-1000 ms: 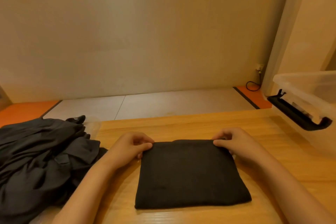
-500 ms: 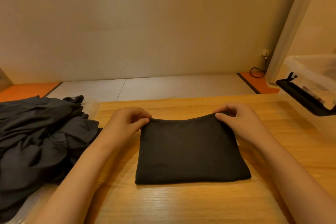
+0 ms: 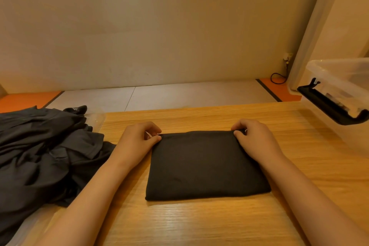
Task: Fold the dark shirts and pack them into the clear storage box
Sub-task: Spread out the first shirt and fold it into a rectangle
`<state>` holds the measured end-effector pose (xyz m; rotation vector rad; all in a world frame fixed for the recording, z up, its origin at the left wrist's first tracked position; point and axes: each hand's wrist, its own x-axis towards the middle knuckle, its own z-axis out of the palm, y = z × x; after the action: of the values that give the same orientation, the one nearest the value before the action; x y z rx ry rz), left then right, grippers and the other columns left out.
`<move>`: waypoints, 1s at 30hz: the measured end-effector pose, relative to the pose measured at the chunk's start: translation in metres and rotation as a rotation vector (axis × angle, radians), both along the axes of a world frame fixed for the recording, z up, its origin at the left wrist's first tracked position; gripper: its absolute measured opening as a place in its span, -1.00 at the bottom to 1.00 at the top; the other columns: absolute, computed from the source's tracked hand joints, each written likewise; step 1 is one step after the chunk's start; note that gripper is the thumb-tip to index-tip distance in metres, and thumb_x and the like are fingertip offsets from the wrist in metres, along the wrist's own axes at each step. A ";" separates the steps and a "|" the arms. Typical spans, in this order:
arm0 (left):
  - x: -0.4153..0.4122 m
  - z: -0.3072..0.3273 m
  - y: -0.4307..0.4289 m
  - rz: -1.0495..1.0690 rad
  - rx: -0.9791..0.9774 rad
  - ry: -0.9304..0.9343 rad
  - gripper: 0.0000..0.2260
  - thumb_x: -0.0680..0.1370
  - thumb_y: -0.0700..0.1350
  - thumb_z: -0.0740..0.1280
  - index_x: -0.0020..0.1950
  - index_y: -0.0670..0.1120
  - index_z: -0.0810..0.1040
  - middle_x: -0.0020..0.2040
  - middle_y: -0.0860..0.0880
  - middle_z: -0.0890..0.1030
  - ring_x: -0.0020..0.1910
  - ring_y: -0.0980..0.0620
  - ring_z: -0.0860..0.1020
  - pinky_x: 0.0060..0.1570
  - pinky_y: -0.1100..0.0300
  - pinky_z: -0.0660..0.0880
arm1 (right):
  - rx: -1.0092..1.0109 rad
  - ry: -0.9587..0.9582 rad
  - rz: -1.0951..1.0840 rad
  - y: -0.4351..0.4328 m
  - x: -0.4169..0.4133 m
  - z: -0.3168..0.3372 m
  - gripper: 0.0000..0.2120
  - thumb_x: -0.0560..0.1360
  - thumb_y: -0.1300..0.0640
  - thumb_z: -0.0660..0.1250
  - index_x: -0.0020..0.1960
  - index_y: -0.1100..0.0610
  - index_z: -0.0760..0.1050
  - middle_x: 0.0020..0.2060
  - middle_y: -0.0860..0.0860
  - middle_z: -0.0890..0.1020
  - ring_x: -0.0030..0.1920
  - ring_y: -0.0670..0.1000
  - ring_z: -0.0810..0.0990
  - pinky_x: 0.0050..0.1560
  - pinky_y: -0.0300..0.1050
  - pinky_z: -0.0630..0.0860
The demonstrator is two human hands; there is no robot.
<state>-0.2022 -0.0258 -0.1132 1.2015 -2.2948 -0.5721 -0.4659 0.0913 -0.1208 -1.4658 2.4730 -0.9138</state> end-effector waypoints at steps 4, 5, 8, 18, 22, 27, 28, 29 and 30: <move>0.000 -0.003 0.000 0.072 0.030 0.078 -0.83 0.53 -0.19 0.39 0.04 0.06 0.56 -0.11 0.14 0.59 -0.15 0.19 0.55 -0.21 0.38 0.42 | 0.025 0.030 -0.017 -0.001 -0.003 -0.001 -0.93 0.56 0.07 0.29 0.01 -0.01 0.55 0.00 -0.05 0.48 -0.04 -0.07 0.43 -0.12 -0.14 0.37; 0.000 -0.004 0.000 0.092 0.042 0.098 -0.82 0.52 -0.19 0.39 0.05 0.06 0.56 -0.10 0.13 0.60 -0.15 0.18 0.56 -0.21 0.35 0.44 | 0.025 0.025 -0.017 -0.001 -0.004 -0.001 -0.93 0.56 0.07 0.29 -0.01 0.00 0.55 -0.01 -0.05 0.49 -0.05 -0.06 0.44 -0.13 -0.13 0.37; -0.001 -0.005 -0.001 0.124 0.061 0.121 -0.84 0.51 -0.18 0.41 0.03 0.04 0.56 -0.11 0.10 0.61 -0.15 0.15 0.58 -0.17 0.25 0.52 | 0.013 0.013 -0.019 -0.002 -0.006 -0.002 -0.92 0.58 0.09 0.27 -0.04 0.01 0.54 -0.04 -0.04 0.54 -0.06 -0.04 0.47 -0.14 -0.11 0.40; -0.002 -0.004 0.005 0.117 0.006 0.090 -0.89 0.54 -0.17 0.37 0.04 0.00 0.59 -0.04 0.07 0.61 -0.14 0.20 0.53 -0.22 0.40 0.37 | 0.009 0.068 -0.079 -0.002 -0.013 -0.005 -0.88 0.57 0.16 0.25 0.00 0.00 0.54 -0.07 -0.05 0.55 0.06 0.01 0.48 -0.12 -0.08 0.44; -0.006 0.003 0.014 0.128 -0.081 0.009 -0.75 0.59 -0.09 0.29 0.28 -0.01 0.51 0.23 0.03 0.55 0.04 0.14 0.51 0.00 0.30 0.42 | -0.023 0.147 -0.093 0.002 -0.007 0.004 -0.84 0.59 0.14 0.23 0.12 0.02 0.53 0.05 -0.02 0.55 0.18 0.00 0.43 -0.02 -0.09 0.44; -0.027 0.018 0.058 0.053 -0.165 -0.226 -0.47 0.65 0.07 0.08 0.58 -0.03 0.04 0.58 0.02 0.07 0.54 0.06 0.03 0.48 0.17 -0.01 | -0.224 0.242 0.174 0.016 0.047 0.029 -0.73 0.61 0.11 0.20 0.27 0.08 0.49 0.23 -0.01 0.52 0.32 -0.01 0.35 0.30 -0.13 0.26; -0.033 0.016 0.067 0.023 -0.173 -0.281 -0.46 0.66 0.08 0.04 0.59 -0.04 -0.04 0.59 0.02 -0.01 0.56 0.07 -0.04 0.49 0.17 -0.08 | -0.158 0.253 0.259 0.018 0.062 0.028 -0.66 0.62 0.07 0.16 0.37 0.07 0.42 0.33 -0.02 0.45 0.41 -0.01 0.28 0.38 -0.15 0.17; -0.038 0.012 0.074 -0.011 -0.172 -0.329 -0.46 0.67 0.07 0.00 0.59 -0.04 -0.10 0.60 0.01 -0.08 0.56 0.09 -0.10 0.49 0.18 -0.14 | -0.067 0.263 0.336 0.019 0.075 0.025 -0.59 0.64 0.02 0.10 0.47 0.06 0.29 0.45 -0.05 0.33 0.49 -0.03 0.16 0.44 -0.16 0.05; -0.042 0.007 0.079 -0.042 -0.157 -0.372 -0.46 0.67 0.07 -0.04 0.59 -0.05 -0.15 0.59 0.01 -0.14 0.55 0.10 -0.15 0.50 0.18 -0.19 | 0.034 0.280 0.394 0.020 0.085 0.018 -0.54 0.66 -0.01 0.02 0.54 0.03 0.14 0.52 -0.08 0.17 0.53 -0.07 0.01 0.47 -0.17 -0.08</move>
<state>-0.2444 0.0527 -0.1062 1.2702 -2.6201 -0.1854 -0.3813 0.1110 -0.1026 -2.0902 2.2213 -0.6230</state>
